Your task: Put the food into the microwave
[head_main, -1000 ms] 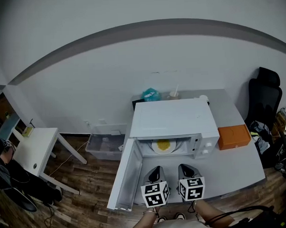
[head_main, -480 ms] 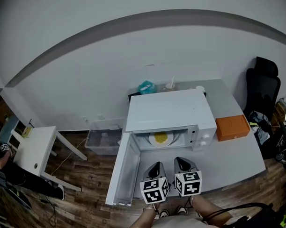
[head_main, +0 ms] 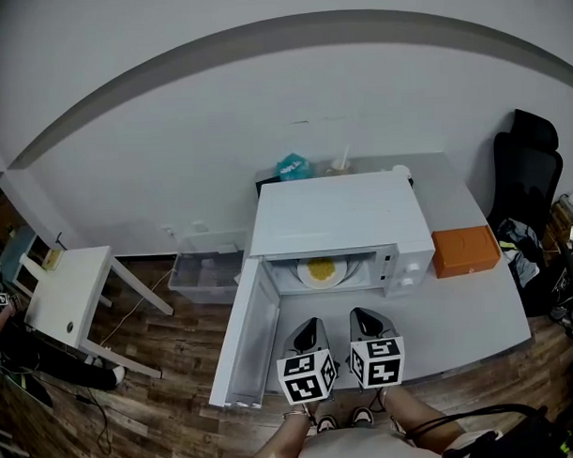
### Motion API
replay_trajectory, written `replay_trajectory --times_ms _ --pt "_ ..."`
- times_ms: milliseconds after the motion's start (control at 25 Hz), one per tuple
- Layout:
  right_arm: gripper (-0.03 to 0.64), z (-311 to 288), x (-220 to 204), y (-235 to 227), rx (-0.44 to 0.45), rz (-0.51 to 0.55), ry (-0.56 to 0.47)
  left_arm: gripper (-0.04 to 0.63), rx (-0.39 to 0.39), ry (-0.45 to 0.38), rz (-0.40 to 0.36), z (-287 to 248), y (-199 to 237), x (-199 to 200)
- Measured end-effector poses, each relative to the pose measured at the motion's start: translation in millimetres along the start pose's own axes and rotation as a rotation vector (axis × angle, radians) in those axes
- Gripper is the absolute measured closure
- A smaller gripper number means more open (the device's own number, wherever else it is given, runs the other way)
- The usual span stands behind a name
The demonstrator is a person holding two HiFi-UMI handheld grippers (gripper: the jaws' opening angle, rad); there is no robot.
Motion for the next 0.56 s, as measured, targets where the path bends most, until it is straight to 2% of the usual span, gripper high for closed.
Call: replay_trajectory --times_ms 560 --pt "0.601 6.3 0.2 -1.4 -0.004 0.043 0.002 0.592 0.019 0.013 0.007 1.8 -0.6 -4.0"
Point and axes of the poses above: the fingertips, and each gripper's own axes: z backward along the fingers, y to its left, x out of its top, the point moved 2 cm from there along z, backward along the fingers, and after that the axes turned 4 degrees about -y, right-handed, at the moved point
